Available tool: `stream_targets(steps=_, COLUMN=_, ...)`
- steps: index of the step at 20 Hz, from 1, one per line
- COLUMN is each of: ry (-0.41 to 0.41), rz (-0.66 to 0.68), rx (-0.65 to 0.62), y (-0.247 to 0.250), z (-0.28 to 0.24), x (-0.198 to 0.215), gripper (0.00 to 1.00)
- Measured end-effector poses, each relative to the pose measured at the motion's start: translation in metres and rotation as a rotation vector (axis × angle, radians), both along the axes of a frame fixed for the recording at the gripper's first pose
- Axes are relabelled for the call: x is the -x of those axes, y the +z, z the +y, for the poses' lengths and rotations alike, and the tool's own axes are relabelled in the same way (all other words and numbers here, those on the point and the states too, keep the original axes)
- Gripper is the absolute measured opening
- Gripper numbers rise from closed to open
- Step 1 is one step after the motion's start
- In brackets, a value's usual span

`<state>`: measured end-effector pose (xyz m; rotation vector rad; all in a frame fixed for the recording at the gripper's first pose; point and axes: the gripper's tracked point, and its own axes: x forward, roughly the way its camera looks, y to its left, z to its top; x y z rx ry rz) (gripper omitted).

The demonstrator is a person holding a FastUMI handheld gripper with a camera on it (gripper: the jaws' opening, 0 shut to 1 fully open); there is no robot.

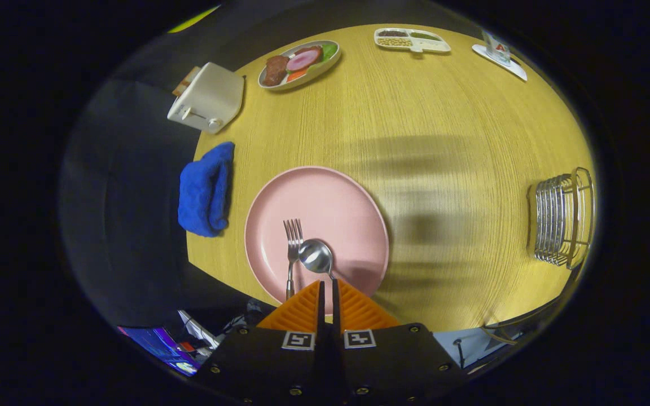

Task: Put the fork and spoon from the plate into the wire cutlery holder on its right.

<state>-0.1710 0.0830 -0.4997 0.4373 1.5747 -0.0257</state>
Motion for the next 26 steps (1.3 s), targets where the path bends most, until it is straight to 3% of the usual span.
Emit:
stream_targets(steps=1, ry=0.025, rz=0.011, rx=0.003, y=-0.003, z=0.0, x=0.002, gripper=0.05)
stream_targets(steps=2, ry=0.052, rz=0.023, rx=0.013, y=-0.006, z=-0.001, x=0.006, gripper=0.18)
stream_targets(steps=3, ry=0.08, rz=0.032, rx=0.029, y=-0.007, z=-0.003, x=0.007, gripper=0.24)
stream_targets(steps=6, ry=0.133, rz=0.056, rx=0.036, y=-0.018, z=0.0, x=0.011, gripper=0.26)
stream_targets(steps=13, ry=0.2, rz=0.121, rx=0.065, y=-0.04, z=0.004, x=0.013, gripper=0.26)
stream_targets(steps=17, ry=0.192, rz=0.144, rx=0.071, y=-0.048, z=0.009, x=0.01, gripper=0.26)
stream_targets(steps=19, ry=0.187, rz=0.14, rx=0.05, y=-0.04, z=0.013, x=0.007, gripper=0.22)
stream_targets(steps=20, ry=0.18, rz=0.144, rx=0.084, y=-0.046, z=0.011, x=0.007, gripper=0.07)
stream_targets(steps=26, ry=0.132, rz=0.106, rx=0.062, y=-0.035, z=0.009, x=-0.006, gripper=0.07)
